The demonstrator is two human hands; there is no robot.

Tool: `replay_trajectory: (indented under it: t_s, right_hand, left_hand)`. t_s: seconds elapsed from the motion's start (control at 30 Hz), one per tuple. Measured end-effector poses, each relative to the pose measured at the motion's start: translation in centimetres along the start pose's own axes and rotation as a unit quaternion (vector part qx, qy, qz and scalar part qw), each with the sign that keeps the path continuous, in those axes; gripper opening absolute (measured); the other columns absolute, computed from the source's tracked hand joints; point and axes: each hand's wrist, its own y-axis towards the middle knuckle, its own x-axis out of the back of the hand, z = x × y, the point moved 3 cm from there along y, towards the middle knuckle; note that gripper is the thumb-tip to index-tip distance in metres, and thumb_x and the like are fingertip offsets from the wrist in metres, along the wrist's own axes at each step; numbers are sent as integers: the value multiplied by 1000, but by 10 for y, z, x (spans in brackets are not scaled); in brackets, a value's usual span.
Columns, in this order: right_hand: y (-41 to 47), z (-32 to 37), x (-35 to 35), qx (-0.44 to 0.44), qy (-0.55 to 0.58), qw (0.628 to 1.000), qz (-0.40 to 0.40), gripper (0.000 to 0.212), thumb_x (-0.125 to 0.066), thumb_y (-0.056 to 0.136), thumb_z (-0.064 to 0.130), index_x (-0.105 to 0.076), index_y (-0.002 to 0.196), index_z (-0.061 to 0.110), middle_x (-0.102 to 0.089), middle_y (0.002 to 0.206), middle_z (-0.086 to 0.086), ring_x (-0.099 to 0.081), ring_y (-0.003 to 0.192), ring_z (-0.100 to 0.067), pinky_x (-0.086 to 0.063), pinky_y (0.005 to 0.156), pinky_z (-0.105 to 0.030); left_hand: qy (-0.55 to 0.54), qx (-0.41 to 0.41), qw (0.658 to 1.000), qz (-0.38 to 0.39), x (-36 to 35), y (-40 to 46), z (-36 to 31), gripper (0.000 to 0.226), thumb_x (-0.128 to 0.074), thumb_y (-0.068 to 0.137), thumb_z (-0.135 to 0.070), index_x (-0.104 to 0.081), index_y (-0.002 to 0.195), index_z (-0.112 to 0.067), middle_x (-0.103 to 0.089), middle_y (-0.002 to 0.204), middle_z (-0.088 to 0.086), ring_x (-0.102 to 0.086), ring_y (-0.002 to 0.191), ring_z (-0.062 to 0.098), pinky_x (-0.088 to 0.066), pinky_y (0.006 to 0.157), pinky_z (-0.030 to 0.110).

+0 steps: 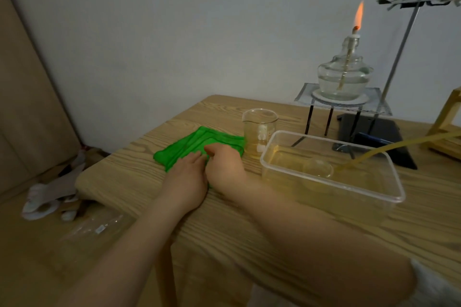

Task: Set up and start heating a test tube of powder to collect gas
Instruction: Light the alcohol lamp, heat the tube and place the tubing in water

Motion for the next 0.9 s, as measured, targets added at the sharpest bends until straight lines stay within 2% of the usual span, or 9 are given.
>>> replay_trajectory:
  t_s: [0.07, 0.17, 0.27, 0.33, 0.43, 0.5, 0.6, 0.67, 0.9]
  right_hand:
    - [4, -6, -6, -89, 134, 987, -7, 36, -46, 90, 1, -56, 125, -4, -59, 128, -19, -52, 123, -30, -40, 103, -33]
    - [8, -22, -13, -200, 311, 929, -4, 30, -50, 88, -1, -59, 117, -4, -61, 122, -23, -58, 114, -36, -50, 96, -41]
    - [11, -30, -15, -211, 342, 916, -3, 30, -51, 87, -2, -59, 117, -3, -60, 124, -23, -58, 114, -36, -49, 97, -44]
    - [12, -23, -14, -168, 240, 956, 6, 33, -52, 88, 0, -59, 120, 0, -60, 127, -19, -57, 117, -31, -47, 100, -40]
    - [8, -9, -9, -27, -11, 1000, 4, 32, -47, 91, 2, -57, 121, 0, -59, 125, -15, -54, 119, -29, -42, 96, -31]
    - [4, -4, -11, 52, -166, 984, 26, 29, -41, 94, 6, -56, 118, 2, -56, 123, -15, -50, 118, -28, -41, 93, -32]
    - [4, -14, -20, 60, -329, 940, 74, 40, -33, 98, 17, -42, 136, 5, -44, 139, -14, -34, 133, -28, -25, 112, -38]
    - [6, -19, -24, 55, -376, 920, 101, 48, -31, 99, 21, -30, 144, 5, -35, 148, -13, -27, 139, -27, -16, 117, -41]
    - [5, -18, -23, 49, -382, 912, 139, 54, -31, 98, 21, -19, 148, 4, -26, 153, -14, -23, 141, -27, -19, 117, -39]
  left_hand:
    - [-9, 11, 1000, -7, 4, -3, -3, 50, -31, 93, -32, -46, 136, -12, -44, 144, 12, -40, 133, 27, -32, 109, 39]
    - [-25, 27, 999, -37, 7, -6, -8, 44, -35, 98, -23, -43, 139, -9, -40, 148, 12, -37, 135, 27, -27, 112, 36]
    - [-32, 29, 998, -38, 4, -4, -7, 45, -32, 100, -24, -41, 141, -8, -37, 150, 11, -34, 137, 25, -24, 114, 34]
    - [-29, 26, 999, -28, 2, -3, -6, 46, -33, 99, -25, -39, 142, -10, -36, 151, 10, -32, 138, 25, -24, 114, 35]
    - [-16, 9, 1000, -15, 2, -3, -3, 50, -36, 93, -31, -44, 139, -13, -42, 146, 11, -39, 133, 28, -32, 109, 40]
    - [-20, -1, 1000, -14, 4, -4, -4, 53, -35, 86, -37, -51, 132, -14, -49, 139, 10, -47, 126, 29, -38, 104, 40]
    - [-4, -9, 1000, -9, 6, -7, -8, 54, -44, 91, -30, -39, 142, -12, -36, 150, 10, -32, 138, 25, -24, 114, 35]
    - [11, -6, 1000, -8, 4, -5, -6, 58, -46, 93, -28, -29, 147, -12, -26, 155, 8, -23, 143, 20, -15, 116, 31]
    - [20, -17, 1000, -7, 2, -5, -6, 61, -45, 93, -30, -26, 148, -12, -24, 156, 8, -21, 143, 20, -14, 117, 33]
